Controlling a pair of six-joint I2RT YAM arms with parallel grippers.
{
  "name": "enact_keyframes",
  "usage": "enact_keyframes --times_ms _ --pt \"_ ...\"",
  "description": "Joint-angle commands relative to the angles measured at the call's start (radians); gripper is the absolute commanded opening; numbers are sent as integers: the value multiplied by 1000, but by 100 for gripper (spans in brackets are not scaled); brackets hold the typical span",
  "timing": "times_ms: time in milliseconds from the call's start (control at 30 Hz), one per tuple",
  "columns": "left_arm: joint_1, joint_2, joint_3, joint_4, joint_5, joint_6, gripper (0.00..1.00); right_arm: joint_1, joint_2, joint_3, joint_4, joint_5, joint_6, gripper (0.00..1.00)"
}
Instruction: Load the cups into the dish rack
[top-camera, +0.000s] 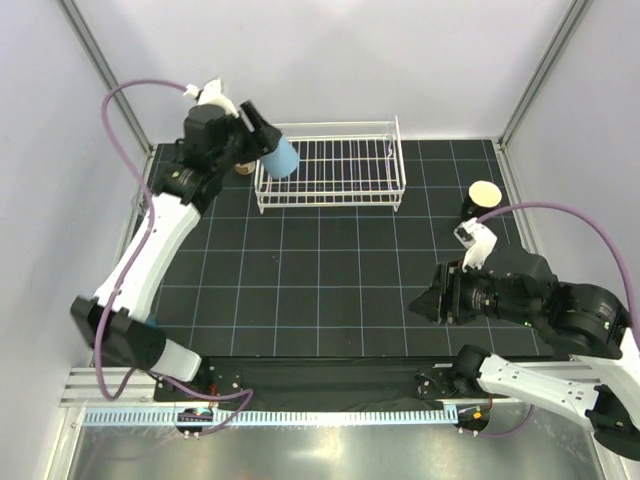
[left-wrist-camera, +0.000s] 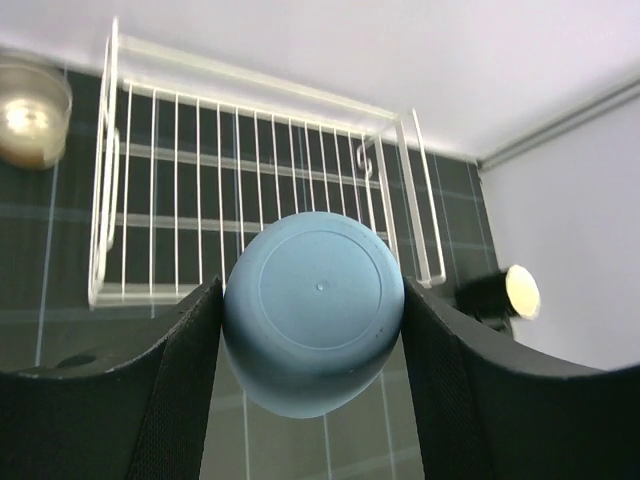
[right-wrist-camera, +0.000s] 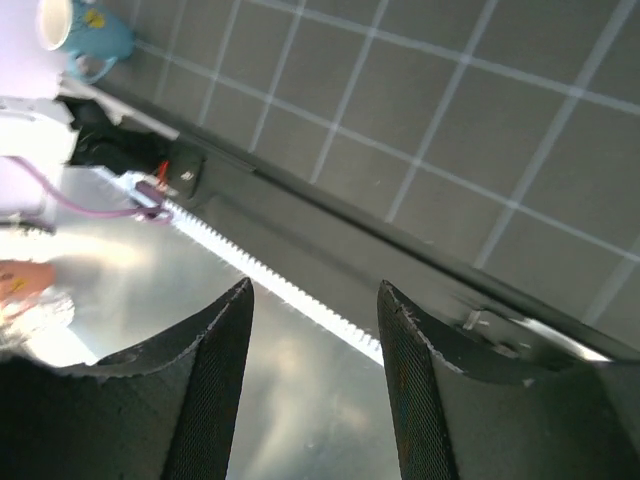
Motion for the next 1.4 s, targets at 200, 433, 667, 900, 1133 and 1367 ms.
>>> enact_keyframes --times_ms 200,433,667,900,1133,1367 --pt "-30 368 253 296 -209 184 0 1 181 415 -133 257 -137 54" --pt "-44 606 460 316 -215 327 0 0 169 458 -283 404 -17 55" --pt "-45 712 506 353 -279 433 0 1 31 423 -308 436 142 54" --pt "-44 795 541 422 -296 476 0 1 2 423 -307 478 188 52" --pt "-33 860 552 457 -285 473 0 1 89 420 -296 510 145 53" --pt "-2 921 589 470 -252 468 0 1 183 405 -244 505 65 53"
